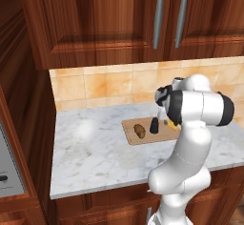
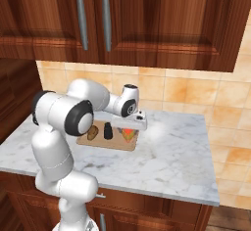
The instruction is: Retrieve the reheated potato from the microwave, then place the potato, cheese, and condiment on the cutting board.
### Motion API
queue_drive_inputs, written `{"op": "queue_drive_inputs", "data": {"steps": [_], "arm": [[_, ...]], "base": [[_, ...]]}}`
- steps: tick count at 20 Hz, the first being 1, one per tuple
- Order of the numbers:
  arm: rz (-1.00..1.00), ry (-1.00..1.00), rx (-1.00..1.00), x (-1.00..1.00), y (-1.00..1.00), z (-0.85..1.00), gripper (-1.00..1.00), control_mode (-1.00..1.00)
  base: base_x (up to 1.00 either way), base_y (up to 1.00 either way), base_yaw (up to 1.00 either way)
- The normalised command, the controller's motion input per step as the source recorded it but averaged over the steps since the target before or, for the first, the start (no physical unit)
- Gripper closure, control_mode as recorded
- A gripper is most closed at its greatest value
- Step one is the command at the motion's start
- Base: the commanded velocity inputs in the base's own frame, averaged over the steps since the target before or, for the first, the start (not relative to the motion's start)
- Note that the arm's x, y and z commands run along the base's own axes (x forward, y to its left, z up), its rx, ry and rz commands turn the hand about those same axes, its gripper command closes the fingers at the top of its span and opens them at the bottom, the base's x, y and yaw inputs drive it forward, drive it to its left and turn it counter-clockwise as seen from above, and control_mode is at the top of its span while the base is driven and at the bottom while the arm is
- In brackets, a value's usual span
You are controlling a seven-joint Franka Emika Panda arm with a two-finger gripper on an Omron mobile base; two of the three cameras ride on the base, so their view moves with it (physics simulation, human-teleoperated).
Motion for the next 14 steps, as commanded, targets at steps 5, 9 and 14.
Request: {"op": "queue_drive_inputs", "data": {"steps": [5, 9, 14], "arm": [[0.65, 0.11, 0.05, 0.24, -0.11, -0.09, 1.00, -1.00], [0.40, 0.15, 0.13, 0.30, 0.00, -0.10, 1.00, -1.00], [0.17, 0.07, 0.19, 0.18, 0.02, -0.11, 1.00, -1.00]], "base": [[0.00, 0.00, 0.00], [0.00, 0.00, 0.00], [0.00, 0.00, 0.00]]}}
